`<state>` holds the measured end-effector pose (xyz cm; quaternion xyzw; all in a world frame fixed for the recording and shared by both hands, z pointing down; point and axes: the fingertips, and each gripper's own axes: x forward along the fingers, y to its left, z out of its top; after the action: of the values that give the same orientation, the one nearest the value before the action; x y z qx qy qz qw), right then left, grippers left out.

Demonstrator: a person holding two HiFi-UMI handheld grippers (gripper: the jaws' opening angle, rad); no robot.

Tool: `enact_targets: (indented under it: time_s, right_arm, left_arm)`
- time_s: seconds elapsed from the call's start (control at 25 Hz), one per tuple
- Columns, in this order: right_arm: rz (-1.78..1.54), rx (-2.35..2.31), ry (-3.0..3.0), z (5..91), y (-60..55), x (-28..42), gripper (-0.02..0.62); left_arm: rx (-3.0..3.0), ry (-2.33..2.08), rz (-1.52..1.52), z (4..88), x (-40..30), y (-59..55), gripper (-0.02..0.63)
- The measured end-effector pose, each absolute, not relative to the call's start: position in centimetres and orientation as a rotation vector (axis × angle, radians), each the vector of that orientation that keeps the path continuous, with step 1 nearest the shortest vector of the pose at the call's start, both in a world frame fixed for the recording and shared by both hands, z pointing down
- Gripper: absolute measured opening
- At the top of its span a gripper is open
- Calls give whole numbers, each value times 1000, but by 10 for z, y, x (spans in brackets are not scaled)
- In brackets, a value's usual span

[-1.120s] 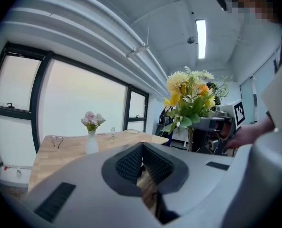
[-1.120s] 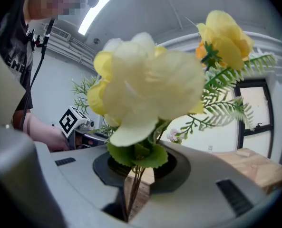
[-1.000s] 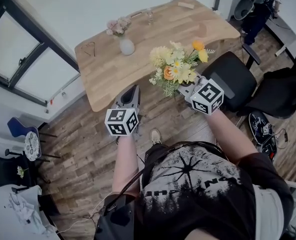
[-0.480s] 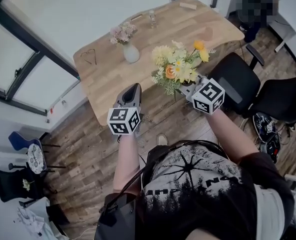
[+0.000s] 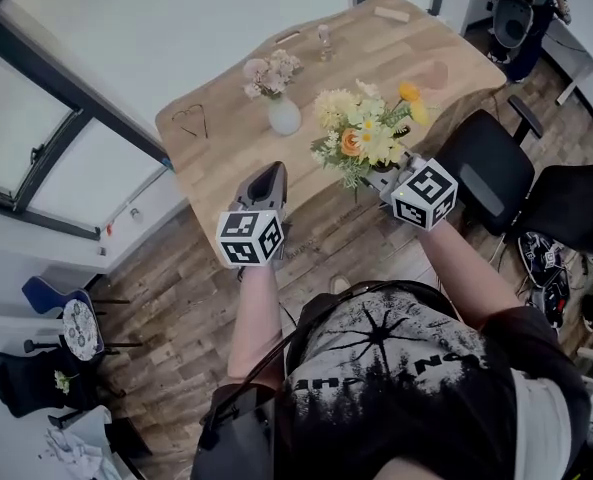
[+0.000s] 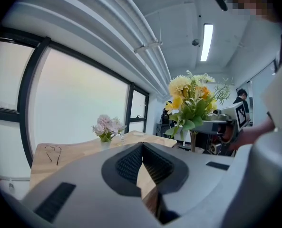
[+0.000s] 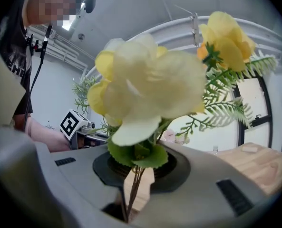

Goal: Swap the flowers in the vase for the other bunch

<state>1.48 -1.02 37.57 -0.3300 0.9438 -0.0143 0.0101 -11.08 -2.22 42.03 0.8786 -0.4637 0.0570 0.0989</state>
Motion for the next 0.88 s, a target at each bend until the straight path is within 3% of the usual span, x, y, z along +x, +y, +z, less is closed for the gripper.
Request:
enact_targets:
  time_s: [0.4, 0.88]
  right_arm:
    - [-22, -1060, 2928, 376, -50, -28, 81]
    - [-21, -1068, 2951, 381, -96, -20, 81]
  left_arm:
    - [2617, -1350, 141, 424, -149, -63, 14]
    - [2592, -1361, 97, 428, -146, -110, 14]
